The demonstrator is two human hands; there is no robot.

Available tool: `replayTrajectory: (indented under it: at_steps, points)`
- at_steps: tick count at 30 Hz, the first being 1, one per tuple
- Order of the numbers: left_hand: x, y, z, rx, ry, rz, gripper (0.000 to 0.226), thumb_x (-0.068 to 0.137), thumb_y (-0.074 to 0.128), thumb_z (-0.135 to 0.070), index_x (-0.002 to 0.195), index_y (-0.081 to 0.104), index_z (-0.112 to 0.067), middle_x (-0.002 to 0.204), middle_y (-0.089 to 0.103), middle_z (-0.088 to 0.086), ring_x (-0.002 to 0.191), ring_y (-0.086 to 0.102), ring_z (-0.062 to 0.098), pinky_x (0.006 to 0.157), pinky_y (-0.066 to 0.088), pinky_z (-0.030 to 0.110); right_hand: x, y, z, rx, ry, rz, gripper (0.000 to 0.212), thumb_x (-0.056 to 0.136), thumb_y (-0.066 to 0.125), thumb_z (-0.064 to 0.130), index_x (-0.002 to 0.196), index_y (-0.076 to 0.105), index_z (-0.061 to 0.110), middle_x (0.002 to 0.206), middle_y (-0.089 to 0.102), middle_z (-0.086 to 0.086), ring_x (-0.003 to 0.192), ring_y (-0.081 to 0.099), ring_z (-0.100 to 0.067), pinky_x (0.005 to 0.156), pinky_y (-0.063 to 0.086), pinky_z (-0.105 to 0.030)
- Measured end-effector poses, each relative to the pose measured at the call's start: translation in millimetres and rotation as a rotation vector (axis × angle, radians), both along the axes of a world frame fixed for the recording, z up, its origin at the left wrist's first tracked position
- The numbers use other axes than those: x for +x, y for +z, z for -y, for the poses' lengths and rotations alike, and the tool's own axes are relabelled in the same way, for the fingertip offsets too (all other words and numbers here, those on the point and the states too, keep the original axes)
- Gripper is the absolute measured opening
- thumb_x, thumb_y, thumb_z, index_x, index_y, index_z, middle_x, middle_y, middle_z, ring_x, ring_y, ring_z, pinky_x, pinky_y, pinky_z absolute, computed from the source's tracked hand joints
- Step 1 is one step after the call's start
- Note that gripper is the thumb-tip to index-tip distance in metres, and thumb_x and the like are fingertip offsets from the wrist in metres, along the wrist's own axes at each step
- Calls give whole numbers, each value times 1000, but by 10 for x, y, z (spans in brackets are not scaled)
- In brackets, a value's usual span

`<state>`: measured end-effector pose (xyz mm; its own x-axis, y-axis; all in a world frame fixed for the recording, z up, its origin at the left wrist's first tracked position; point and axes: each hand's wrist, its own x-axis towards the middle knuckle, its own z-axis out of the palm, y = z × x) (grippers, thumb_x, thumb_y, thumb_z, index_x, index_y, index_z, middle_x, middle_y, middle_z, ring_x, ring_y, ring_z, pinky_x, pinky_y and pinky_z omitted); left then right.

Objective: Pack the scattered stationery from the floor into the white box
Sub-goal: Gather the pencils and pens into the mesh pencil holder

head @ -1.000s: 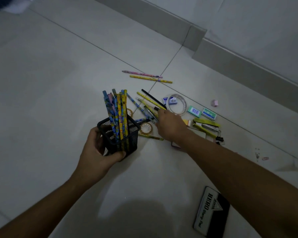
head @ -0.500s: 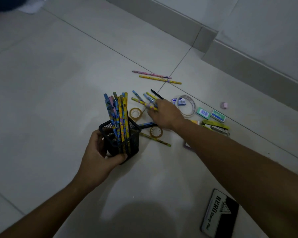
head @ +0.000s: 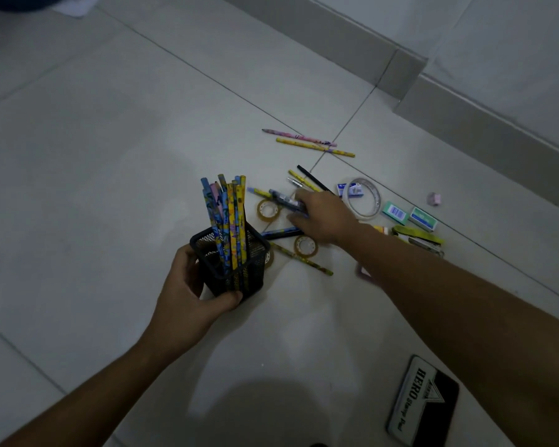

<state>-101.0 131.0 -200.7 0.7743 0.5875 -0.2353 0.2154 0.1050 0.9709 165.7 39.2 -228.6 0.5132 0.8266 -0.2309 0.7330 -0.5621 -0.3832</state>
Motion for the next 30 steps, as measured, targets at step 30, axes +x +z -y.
replayTrajectory:
  at_steps: [30]
  points:
    - [-114,-37,-51,-10,29,-26,77,52,82,-21,119,49,-36,125,61,-17,120,57,3,103,44,31,-396,19,70,-216,262,-7,46,84,62,56,112,56,20,104,65,-12,93,61,-31,66,37,-30]
